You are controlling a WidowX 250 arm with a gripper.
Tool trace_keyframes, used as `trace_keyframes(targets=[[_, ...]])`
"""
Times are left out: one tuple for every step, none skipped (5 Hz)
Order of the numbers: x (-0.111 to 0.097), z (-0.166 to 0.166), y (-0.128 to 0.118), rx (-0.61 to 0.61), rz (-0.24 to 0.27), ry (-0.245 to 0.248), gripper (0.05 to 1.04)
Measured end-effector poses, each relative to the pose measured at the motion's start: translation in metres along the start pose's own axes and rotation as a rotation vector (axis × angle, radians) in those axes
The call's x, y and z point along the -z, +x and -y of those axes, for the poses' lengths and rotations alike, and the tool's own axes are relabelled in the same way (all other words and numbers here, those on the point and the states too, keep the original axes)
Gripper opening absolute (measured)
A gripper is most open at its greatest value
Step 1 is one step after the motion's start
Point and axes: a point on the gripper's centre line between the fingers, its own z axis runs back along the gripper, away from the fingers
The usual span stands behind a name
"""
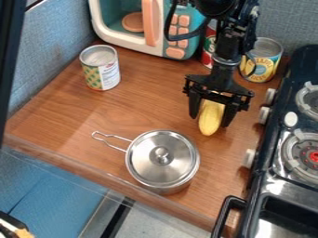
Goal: Move the yellow object to the right side of the table
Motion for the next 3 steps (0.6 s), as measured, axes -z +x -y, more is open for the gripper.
trace_keyframes(targets=[[-0.02,-0.004,-0.001,0.001,0.023,-0.027,1.003],[-0.054,-0.008,-0.007,-0.002,0.075,-0.056,1.001],[-0.074,-0.012,-0.019,-0.001,0.089,-0.067,1.001]])
